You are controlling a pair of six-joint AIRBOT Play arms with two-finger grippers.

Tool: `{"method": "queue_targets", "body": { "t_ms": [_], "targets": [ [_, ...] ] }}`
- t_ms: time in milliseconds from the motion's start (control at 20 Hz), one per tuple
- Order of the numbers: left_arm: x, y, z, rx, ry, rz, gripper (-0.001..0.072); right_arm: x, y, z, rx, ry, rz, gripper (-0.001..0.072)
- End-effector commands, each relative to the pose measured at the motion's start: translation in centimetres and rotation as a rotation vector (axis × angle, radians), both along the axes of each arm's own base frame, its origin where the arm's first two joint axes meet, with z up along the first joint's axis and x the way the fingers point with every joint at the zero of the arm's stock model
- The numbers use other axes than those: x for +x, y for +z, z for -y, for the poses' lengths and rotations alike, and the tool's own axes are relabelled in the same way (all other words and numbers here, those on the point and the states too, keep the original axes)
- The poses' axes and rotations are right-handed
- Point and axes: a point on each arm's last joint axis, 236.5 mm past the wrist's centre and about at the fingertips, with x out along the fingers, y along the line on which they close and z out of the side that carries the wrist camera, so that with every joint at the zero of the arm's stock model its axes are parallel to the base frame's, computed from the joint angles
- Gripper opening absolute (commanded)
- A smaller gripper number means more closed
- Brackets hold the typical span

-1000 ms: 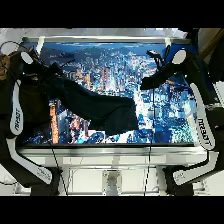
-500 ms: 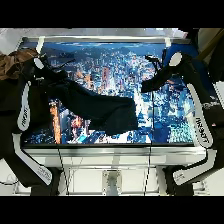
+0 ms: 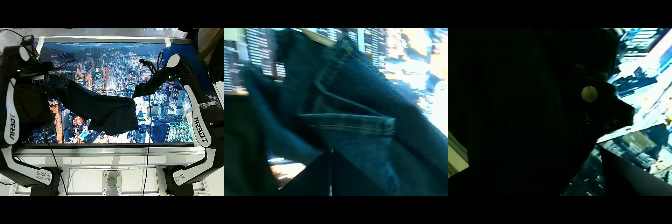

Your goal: Fold the clothes and pants, and hang the long-sleeved shirts on hangers.

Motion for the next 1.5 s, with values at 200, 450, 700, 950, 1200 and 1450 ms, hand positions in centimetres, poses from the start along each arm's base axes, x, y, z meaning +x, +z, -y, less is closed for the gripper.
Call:
{"method": "queue_targets", "body": {
  "t_ms": [200,450,700,950,1200,1450],
  "targets": [
    [-0.4,-5.9,5.2,-0.079,-0.094,-0.151,0.0634,-1.6,-1.0,-1.6,-0.002,0.070,-0.021,0.0650],
    [-0.9,-14.2,8.3,0.051,-0.194,-0.323,0.0635,-1.7,-1.9,0.0,-0.083,0.082,-0.023,0.0650],
    [0.7,-14.1,4.5,0.377,-0.178,-0.296,0.0134,-1.7,-1.9,0.0,-0.083,0.085,-0.024,0.0650],
    [1.6,-8.1,1.9,0.439,-0.125,-0.195,0.0011,-2.7,-1.6,-0.4,-0.062,0.102,-0.057,0.0649],
    [-1.1,3.1,-2.6,0.387,0.048,-0.022,0.0010,-3.1,-1.2,-1.0,-0.035,0.109,-0.076,0.0649],
    [-6.8,7.2,-7.9,0.354,0.209,-0.070,0.0011,-3.6,-0.2,-3.1,0.041,0.124,-0.084,0.0650]
  ]
}}
